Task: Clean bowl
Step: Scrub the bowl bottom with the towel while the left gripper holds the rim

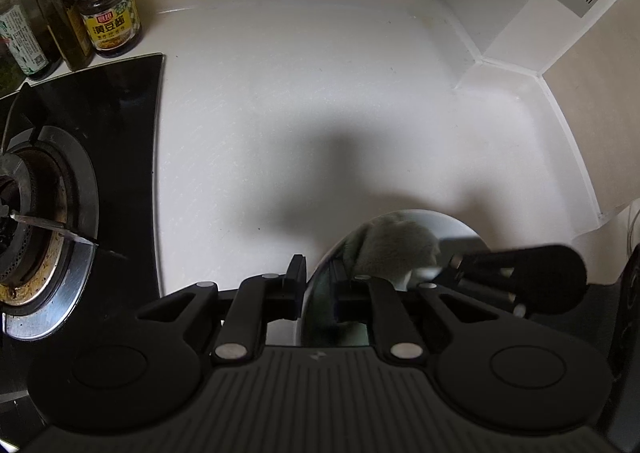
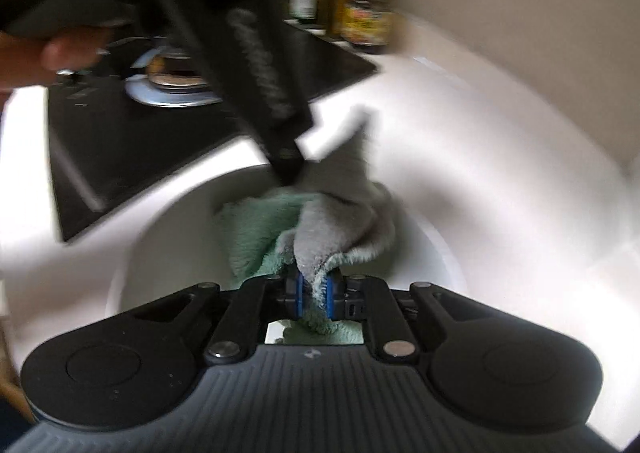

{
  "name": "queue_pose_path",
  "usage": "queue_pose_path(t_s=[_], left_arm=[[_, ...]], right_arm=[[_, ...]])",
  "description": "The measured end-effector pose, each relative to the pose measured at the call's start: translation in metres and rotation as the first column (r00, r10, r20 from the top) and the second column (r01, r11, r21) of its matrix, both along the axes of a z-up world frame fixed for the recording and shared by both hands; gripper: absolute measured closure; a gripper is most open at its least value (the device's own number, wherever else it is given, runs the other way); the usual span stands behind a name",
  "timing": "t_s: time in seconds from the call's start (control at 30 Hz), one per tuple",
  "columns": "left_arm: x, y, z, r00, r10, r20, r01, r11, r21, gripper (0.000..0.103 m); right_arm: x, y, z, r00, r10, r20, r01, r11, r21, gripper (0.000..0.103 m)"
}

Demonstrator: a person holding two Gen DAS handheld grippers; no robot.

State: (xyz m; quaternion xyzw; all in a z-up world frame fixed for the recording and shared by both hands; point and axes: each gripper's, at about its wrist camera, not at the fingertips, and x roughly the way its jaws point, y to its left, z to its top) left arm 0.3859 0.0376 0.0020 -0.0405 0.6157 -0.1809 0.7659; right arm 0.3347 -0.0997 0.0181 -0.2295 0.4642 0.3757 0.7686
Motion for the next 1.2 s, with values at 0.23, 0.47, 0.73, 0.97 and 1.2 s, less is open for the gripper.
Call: queue_pose_path(t_s=[0.23,0.47,0.73,0.97,1.2], left_arm=[[-0.001,-0.001,0.000,1.000,0.005,0.026,-0.006,1.000,0.009,0.085],[-0.003,0.001,0.000,0.999,-0.001,0.036,0.001,1.000,-0.001,0.084],[-0.014,0.015,0.002,0.998,0.064,0.025,-0.064,0.998,0.000,0.089],[-0.033,0.022,-0.006,0.997,0.079,0.016,-0.079,0.996,0.031,0.093],[-0.048,0.011,-0.008,0.993,0.061,0.104,-0.069,0.995,0.077,0.091]], right_arm=[[0.002,-0.022,0.008,0.974,0.203,-0.104,-0.175,0.958,0.228,0.094],[-0.008,-0.059,0.052,0.916,0.384,-0.114,-0.330,0.885,0.329,0.094],[0.012,-0.033,0.053,0.954,0.294,0.059,-0.294,0.956,-0.011,0.094],[0.006,0.013,-0.015,0.891,0.439,0.117,-0.391,0.871,-0.297,0.095],[-0.001,0.012,-0.014,0.871,0.492,0.003,-0.475,0.843,-0.253,0.094]])
